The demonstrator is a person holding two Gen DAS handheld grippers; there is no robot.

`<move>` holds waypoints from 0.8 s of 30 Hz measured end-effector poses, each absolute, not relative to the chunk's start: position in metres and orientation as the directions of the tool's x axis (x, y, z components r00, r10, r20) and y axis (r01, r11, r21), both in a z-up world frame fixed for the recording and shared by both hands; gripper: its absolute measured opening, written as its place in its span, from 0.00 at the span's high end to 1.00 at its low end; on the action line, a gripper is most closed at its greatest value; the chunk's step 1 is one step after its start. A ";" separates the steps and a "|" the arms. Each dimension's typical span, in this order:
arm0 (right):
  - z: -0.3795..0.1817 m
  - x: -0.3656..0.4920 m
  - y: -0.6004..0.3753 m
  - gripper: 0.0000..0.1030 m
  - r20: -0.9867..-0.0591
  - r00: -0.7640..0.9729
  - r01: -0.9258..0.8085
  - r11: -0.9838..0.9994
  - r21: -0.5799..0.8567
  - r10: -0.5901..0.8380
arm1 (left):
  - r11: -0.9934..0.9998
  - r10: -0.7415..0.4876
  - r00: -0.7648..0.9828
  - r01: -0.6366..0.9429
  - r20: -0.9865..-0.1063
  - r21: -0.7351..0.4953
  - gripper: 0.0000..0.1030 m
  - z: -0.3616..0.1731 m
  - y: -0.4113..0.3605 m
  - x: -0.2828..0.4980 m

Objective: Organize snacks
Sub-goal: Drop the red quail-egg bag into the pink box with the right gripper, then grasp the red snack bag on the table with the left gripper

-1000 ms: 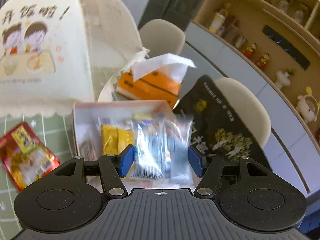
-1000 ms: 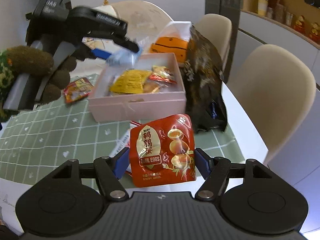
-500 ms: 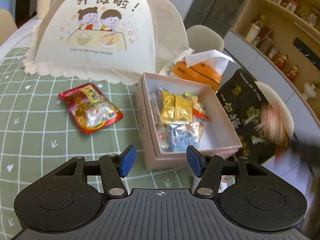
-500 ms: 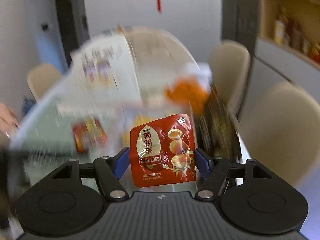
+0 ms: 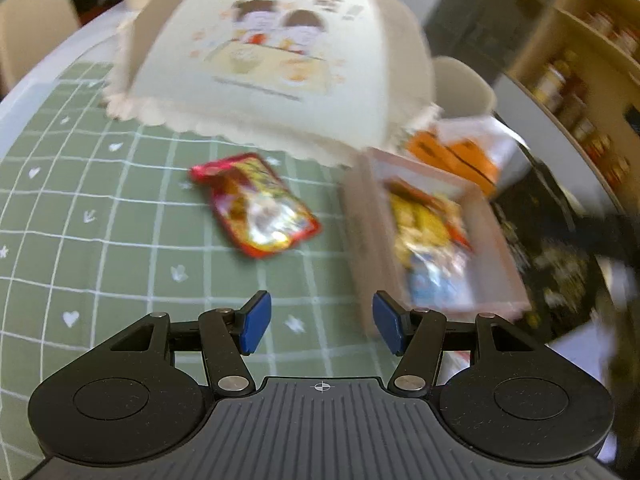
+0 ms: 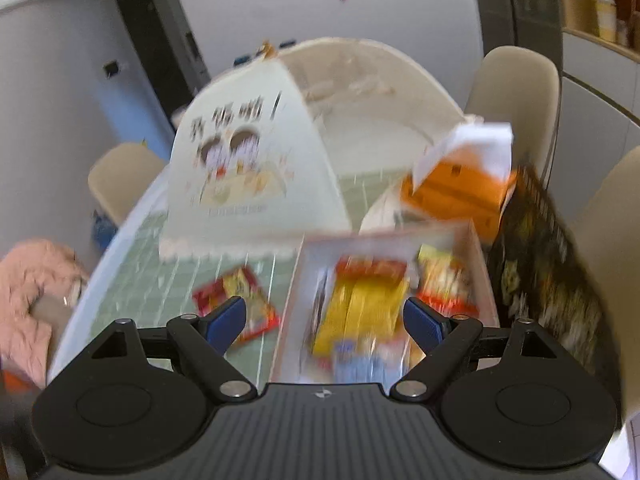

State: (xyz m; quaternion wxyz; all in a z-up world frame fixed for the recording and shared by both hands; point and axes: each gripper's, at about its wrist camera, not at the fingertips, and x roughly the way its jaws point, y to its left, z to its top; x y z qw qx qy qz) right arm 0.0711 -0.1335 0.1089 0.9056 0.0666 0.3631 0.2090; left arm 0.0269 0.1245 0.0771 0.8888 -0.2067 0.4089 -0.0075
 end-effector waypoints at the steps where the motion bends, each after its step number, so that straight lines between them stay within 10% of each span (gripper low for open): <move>1: 0.101 0.059 -0.130 0.16 -0.635 0.646 -0.343 0.905 0.253 0.423 | 0.909 -0.168 0.670 -0.177 -0.723 -0.376 0.40 0.074 0.134 0.036; 14: 0.026 -0.055 -0.101 0.16 -0.752 0.611 -0.466 0.880 -0.088 0.248 | 0.928 0.013 0.580 -0.310 -0.814 -0.206 0.45 0.014 0.191 0.216; 24: 0.005 -0.044 -0.126 0.16 -0.785 0.586 -0.361 0.932 -0.032 0.200 | 0.988 -0.155 0.577 0.067 -0.802 -0.142 0.72 0.011 0.150 0.151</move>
